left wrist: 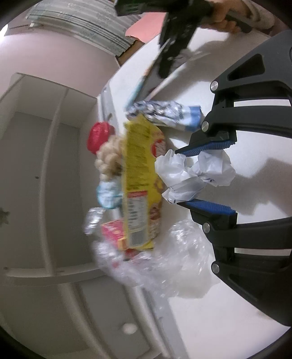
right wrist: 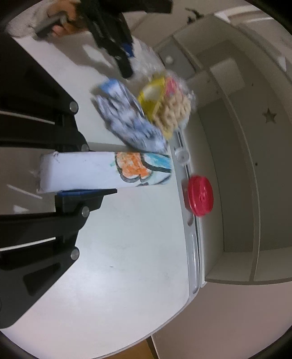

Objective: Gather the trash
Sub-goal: 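Carry the plastic bag and paper roll to the black bin and open both tools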

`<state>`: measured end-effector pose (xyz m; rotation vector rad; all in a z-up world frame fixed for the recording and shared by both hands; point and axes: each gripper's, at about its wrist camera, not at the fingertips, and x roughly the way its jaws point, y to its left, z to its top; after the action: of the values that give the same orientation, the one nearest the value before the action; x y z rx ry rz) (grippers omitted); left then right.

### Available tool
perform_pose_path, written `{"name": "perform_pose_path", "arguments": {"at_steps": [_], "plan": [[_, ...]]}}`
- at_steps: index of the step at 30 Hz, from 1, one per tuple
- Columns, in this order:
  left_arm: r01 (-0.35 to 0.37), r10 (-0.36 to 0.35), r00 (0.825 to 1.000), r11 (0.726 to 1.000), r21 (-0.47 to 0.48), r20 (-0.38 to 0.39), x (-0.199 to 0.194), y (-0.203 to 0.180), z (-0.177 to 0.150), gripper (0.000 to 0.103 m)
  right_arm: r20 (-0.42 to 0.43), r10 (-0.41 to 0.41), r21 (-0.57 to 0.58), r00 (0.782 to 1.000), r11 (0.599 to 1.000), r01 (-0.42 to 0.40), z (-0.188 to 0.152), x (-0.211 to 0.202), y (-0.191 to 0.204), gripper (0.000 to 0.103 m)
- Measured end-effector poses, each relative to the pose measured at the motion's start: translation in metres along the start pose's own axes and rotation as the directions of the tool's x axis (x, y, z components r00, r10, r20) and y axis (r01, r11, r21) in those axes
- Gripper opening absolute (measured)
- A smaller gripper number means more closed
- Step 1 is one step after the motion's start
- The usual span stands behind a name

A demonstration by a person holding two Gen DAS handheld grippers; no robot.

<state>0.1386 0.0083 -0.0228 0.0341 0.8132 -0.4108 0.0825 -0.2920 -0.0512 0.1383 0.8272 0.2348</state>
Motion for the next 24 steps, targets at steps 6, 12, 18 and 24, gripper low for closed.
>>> {"name": "perform_pose_path", "arguments": {"at_steps": [6,12,18,24], "plan": [[0.077,-0.083,0.993,0.994,0.077,0.078,-0.037,-0.064,0.011,0.037,0.103,0.051,0.004,0.993,0.999,-0.051,-0.007,-0.068,-0.017,0.013],[0.159,-0.170,0.984,0.971,0.181,0.045,-0.035,-0.148,0.011,0.037,0.101,0.057,0.091,0.993,0.994,-0.066,-0.034,-0.098,-0.071,0.009],[0.175,-0.178,0.984,0.971,0.164,0.007,-0.027,-0.174,0.000,0.037,0.080,0.116,0.224,0.990,0.966,-0.131,-0.066,-0.099,-0.119,0.006],[0.142,-0.143,0.990,0.971,0.194,-0.009,-0.024,-0.187,-0.012,0.036,0.110,0.146,0.232,0.983,0.958,-0.169,-0.073,-0.107,-0.127,0.006]]}}
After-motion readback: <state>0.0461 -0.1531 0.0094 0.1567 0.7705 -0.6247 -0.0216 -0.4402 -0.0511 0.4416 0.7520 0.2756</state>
